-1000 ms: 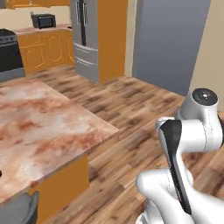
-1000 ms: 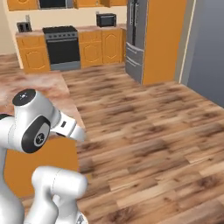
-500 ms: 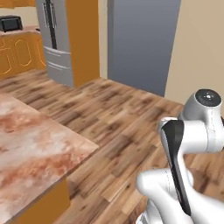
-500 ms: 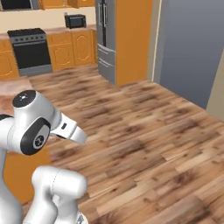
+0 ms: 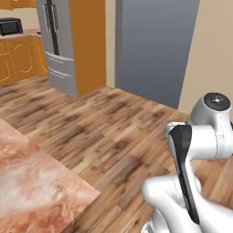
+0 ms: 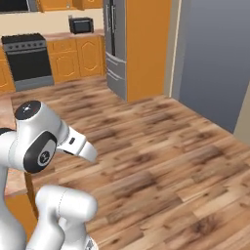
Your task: Get the candle and the beer from the cabinet and move them to the dining counter.
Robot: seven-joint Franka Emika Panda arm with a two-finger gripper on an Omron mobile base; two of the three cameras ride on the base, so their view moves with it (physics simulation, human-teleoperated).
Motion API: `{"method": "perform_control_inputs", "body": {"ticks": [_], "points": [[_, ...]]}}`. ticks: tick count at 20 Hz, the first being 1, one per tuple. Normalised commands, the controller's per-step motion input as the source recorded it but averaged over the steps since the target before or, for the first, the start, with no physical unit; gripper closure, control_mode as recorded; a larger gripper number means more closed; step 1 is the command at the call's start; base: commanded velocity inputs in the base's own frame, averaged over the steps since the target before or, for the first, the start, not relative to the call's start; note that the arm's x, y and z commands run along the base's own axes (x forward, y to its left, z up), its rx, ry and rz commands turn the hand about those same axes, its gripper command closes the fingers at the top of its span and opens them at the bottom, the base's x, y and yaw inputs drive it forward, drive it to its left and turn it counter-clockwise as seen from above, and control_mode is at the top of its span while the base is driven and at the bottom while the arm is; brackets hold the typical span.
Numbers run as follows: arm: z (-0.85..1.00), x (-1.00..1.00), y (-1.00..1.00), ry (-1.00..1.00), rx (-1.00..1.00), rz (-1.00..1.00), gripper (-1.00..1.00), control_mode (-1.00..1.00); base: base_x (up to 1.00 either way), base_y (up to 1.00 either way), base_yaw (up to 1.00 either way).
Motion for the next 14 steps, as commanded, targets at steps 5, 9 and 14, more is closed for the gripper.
{"method": "perform_control_inputs", "body": {"ticks": [5, 9, 14], "points": [[0.0, 0.0, 0.0, 0.0, 0.0, 0.0, -1.0, 1.0, 0.92, -0.15, 0.12], [0.0, 0.0, 0.0, 0.0, 0.0, 0.0, -1.0, 1.0, 0.91, -0.16, 0.13], [0.0, 0.0, 0.0, 0.0, 0.0, 0.0, -1.0, 1.0, 0.9, -0.16, 0.14]]}}
